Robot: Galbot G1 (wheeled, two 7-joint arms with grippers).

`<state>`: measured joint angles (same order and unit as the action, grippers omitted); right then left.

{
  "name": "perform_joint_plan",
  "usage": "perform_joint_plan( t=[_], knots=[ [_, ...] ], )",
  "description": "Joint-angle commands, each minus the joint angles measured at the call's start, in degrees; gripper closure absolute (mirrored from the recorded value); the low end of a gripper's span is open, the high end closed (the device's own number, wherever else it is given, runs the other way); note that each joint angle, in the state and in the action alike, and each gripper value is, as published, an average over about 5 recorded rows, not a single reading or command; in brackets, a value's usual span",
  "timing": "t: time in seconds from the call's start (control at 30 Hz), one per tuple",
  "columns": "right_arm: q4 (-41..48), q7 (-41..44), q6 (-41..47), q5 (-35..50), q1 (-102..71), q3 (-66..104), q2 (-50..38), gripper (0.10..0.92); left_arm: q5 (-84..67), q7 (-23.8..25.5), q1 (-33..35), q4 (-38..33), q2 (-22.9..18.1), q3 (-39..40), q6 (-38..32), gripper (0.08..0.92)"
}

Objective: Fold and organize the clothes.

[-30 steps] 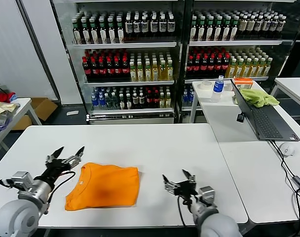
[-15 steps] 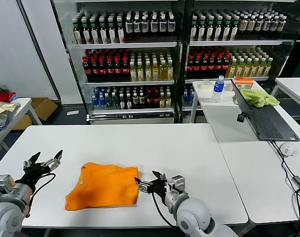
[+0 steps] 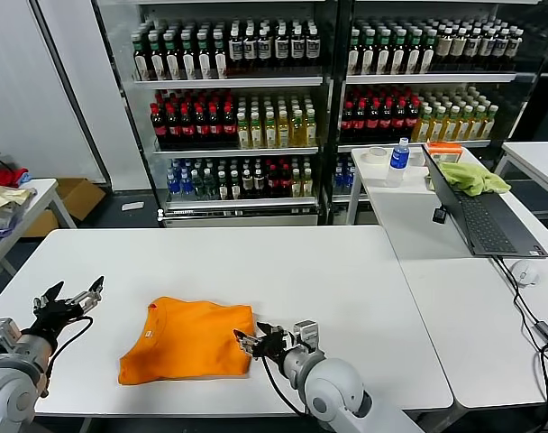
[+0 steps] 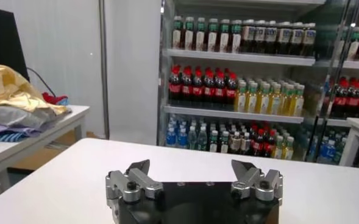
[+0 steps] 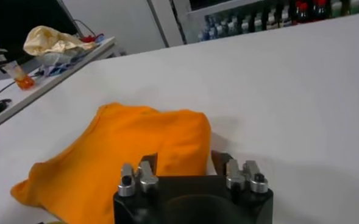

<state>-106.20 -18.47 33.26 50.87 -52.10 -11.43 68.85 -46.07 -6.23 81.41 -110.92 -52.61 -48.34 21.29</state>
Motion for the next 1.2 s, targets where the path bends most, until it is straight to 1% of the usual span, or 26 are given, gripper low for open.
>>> perform_joint_plan(
  t=[0.03, 0.33, 0.57, 0.67, 0.87, 1.2],
  knots=[
    [1.32, -4.98, 0.14, 4.67, 0.98, -1.56, 0.31, 0.449, -0.19, -0.35, -0.26, 0.70, 0.18, 0.17, 0.26, 0.177],
    [1.67, -4.72, 0.07, 5.78, 1.36, -1.52, 1.04, 0.709, -0.23, -0.42, -0.34, 0.86, 0.32, 0.72, 0.25, 0.177],
    [2.17, -4.19, 0.01, 4.27, 1.19, -1.34, 1.58, 0.895, -0.22, -0.47, -0.19, 0.69, 0.15, 0.74, 0.32, 0.177],
    [1.90, -3.46, -0.03, 3.19, 1.04, -0.66, 1.63, 0.919, -0.22, -0.48, -0.09, 0.62, 0.16, 0.60, 0.33, 0.177],
    [1.58, -3.03, -0.06, 0.73, 0.84, 1.37, 1.10, 0.919, -0.13, -0.48, 0.02, 0.62, -0.09, 0.65, 0.29, 0.177],
    [2.05, -4.96, -0.01, -2.17, -0.44, 3.96, -0.26, 0.919, 0.10, -0.47, -0.09, 0.44, -0.44, 1.27, 0.23, 0.177]
  ],
)
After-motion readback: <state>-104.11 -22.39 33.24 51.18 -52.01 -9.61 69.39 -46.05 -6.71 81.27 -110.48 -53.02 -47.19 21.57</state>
